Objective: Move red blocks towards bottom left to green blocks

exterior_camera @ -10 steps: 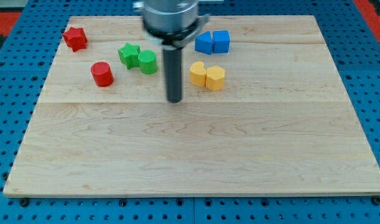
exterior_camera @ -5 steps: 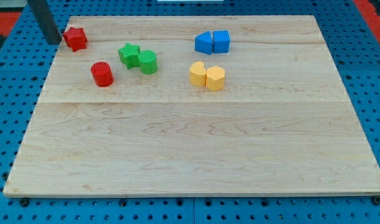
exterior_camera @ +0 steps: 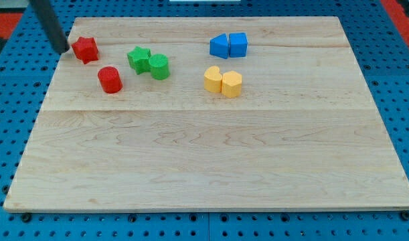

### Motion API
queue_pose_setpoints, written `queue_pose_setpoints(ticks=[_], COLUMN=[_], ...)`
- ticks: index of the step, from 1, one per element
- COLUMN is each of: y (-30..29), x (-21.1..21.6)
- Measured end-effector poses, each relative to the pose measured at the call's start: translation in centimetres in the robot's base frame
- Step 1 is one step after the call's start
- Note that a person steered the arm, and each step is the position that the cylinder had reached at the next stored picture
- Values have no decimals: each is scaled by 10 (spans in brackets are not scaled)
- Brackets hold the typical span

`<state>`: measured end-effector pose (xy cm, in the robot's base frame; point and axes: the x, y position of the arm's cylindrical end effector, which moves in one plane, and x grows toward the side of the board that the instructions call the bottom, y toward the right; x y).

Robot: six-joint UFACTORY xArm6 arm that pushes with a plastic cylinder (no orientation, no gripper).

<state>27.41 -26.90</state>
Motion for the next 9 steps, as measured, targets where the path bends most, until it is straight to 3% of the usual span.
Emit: queue_pose_setpoints(ticks=[1,2,3,5,6,7,9], y=[45,93,94,94,53,52,68], x=[11,66,110,89,99,100,143])
